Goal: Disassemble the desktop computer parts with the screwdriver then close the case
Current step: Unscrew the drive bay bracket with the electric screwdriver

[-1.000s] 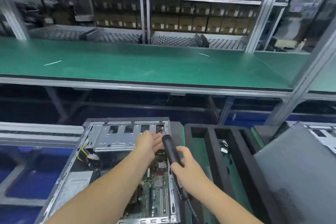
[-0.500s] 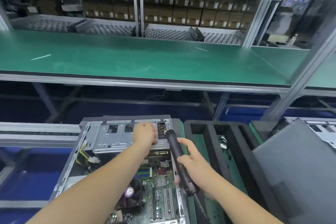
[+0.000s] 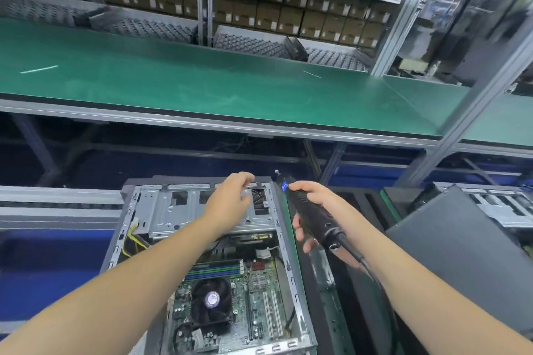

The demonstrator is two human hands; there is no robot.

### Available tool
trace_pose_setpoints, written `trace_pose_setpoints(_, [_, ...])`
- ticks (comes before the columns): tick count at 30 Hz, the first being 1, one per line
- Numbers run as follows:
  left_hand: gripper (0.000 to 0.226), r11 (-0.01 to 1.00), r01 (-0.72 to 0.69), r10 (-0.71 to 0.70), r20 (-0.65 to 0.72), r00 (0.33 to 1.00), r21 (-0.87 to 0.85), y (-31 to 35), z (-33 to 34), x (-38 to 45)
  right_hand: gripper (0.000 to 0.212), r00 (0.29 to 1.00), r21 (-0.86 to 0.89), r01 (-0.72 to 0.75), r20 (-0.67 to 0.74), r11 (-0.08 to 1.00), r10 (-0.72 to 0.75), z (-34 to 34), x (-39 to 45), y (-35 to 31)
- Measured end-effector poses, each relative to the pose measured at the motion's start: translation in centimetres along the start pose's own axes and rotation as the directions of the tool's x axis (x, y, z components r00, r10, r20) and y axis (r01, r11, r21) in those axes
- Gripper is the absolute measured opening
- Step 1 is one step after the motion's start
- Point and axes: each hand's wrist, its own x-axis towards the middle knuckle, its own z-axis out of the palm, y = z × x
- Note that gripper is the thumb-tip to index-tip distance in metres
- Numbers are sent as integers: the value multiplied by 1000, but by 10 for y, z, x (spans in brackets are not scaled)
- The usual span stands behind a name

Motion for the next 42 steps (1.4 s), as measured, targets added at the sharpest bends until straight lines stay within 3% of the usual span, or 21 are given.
trace_pose_setpoints(2, [54,986,-133,134,-5,991,101,7,-5,-2,31,998,74,27,59,997,-31,8,-1,-4])
trace_pose_setpoints(5, [65,873,-387,428,-86,900,296,26,-14,-6,40,992,107,51,105,993,-62,15,1,-3])
trace_pose_setpoints(8, [58,824,-479,520,-70,851,303,45,-22,-9,40,997,105,45,59,993,-51,23,5,-2])
trace_pose_setpoints(12, [27,843,-464,493,-45,869,273,56,-32,-5,39,998,47,44,35,998,-46,27,11,-12])
trace_pose_setpoints(18, [18,906,-396,396,33,918,146,57,-40,3,33,987,8,162,5,987,-162,37,17,-15])
trace_pose_setpoints(20, [15,910,-392,386,67,920,134,55,-40,5,48,973,-246,195,-76,949,-219,40,19,-13])
trace_pose_setpoints(22, [9,912,-395,385,98,918,111,52,-38,8,46,926,-581,215,-134,785,-353,45,22,-15])
trace_pose_setpoints(23, [8,912,-399,388,115,914,96,52,-37,9,41,897,-657,218,-157,722,-413,46,25,-17])
trace_pose_setpoints(26, [17,911,-411,404,140,904,24,55,-30,9,38,846,-649,207,-257,732,-467,44,34,-21])
trace_pose_setpoints(29, [16,916,-399,401,144,905,-39,55,-23,11,23,853,-678,196,-238,708,-464,34,42,-19])
trace_pose_setpoints(32, [56,959,-282,280,239,930,-26,36,-21,15,11,839,-637,204,-277,743,-468,24,51,-10])
trace_pose_setpoints(33, [61,976,-218,214,256,942,-16,26,-20,16,8,834,-624,199,-297,756,-465,20,55,-8])
trace_pose_setpoints(38, [31,999,-38,34,201,979,16,-8,-8,17,12,824,-632,157,-340,759,-454,10,76,-7])
trace_pose_setpoints(42, [19,995,-86,70,236,969,58,-3,4,27,13,821,-618,168,-343,768,-456,3,88,-11])
